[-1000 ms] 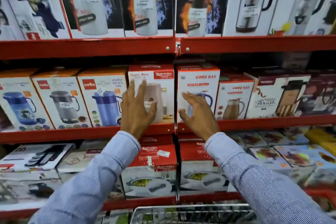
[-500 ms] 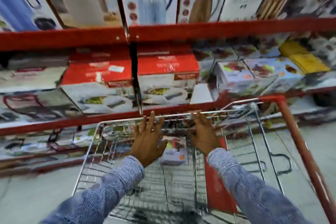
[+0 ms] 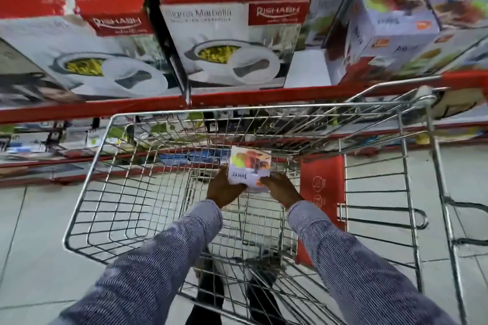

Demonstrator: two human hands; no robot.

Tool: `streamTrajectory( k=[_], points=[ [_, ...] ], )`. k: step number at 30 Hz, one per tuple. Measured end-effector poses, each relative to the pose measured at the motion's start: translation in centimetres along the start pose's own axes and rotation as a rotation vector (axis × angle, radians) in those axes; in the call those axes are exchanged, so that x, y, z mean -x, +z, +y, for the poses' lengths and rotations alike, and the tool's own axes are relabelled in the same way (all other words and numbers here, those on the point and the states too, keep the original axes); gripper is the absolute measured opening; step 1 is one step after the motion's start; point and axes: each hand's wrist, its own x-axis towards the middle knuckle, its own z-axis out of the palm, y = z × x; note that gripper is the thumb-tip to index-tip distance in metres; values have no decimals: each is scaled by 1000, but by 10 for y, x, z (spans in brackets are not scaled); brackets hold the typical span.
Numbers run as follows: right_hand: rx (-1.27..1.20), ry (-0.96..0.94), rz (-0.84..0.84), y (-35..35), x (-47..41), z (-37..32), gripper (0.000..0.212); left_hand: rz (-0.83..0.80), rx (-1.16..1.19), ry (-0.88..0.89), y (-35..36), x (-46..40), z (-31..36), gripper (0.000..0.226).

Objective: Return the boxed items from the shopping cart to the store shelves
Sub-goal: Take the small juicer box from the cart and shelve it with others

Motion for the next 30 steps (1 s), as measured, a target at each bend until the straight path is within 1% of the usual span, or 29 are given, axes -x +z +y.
streamTrajectory(
  k=[1, 3, 4, 7, 10, 12, 14, 17, 21, 25, 28, 30],
  points=[
    [-32, -11, 12, -2, 10, -8, 44, 23, 48, -25, 2, -4, -1, 59],
    [-63, -13, 46, -4, 14, -10, 43, 67, 91, -68, 5, -5, -3, 68],
    [-70, -37, 58, -7, 17, -11, 41, 74, 106, -72, 6, -6, -3, 67],
    [-59, -70, 132, -22, 45, -24, 32, 109, 187, -49, 3, 14, 10, 44],
    [-96, -137, 215, -42, 68, -35, 31, 190, 197, 8, -1, 30, 20, 35],
    [-144, -181, 267, -57, 90, -49, 25, 243, 191, 86, -8, 50, 31, 33],
    [-133, -229, 342, -74, 111, -66, 23, 308, 184, 188, -16, 69, 47, 33],
    [-130, -322, 474, -103, 141, -93, 20, 476, 151, 332, -33, 99, 80, 36],
    [-183, -403, 556, -139, 181, -126, 21, 649, 132, 499, -55, 139, 130, 44],
    [-201, -523, 648, -174, 214, -153, 18, 715, 127, 610, -71, 163, 178, 43],
    [-259, -581, 691, -198, 226, -171, 22, 734, 166, 685, -78, 174, 214, 34],
    [-265, -601, 713, -214, 230, -183, 24, 739, 172, 720, -80, 175, 233, 32]
  ],
)
